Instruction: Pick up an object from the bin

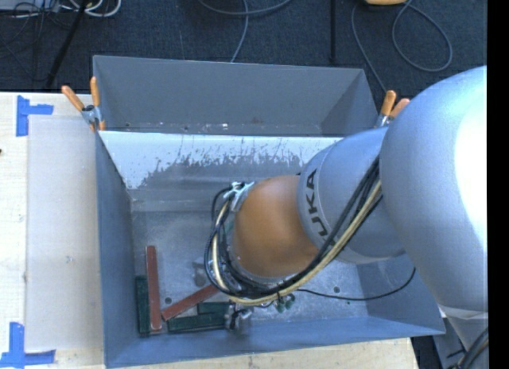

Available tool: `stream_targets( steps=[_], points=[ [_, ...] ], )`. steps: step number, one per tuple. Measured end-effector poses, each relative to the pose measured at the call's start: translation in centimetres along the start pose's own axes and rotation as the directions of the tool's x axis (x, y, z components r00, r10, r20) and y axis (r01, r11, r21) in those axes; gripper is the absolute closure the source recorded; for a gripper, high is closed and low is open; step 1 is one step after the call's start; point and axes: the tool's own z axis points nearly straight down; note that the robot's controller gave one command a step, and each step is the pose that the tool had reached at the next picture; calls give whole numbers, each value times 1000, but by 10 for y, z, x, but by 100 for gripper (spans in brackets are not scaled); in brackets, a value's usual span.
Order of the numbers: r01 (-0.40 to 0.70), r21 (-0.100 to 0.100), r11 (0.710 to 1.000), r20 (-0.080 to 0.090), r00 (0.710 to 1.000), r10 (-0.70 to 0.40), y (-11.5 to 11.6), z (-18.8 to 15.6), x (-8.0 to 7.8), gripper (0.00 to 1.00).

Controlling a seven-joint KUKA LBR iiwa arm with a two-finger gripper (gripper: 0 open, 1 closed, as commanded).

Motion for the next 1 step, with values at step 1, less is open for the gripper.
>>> stream_targets(
  steps=[1],
  points=[
    [-4, 0, 1000, 3, 1000, 4, 0, 1, 0, 100]
  ],
)
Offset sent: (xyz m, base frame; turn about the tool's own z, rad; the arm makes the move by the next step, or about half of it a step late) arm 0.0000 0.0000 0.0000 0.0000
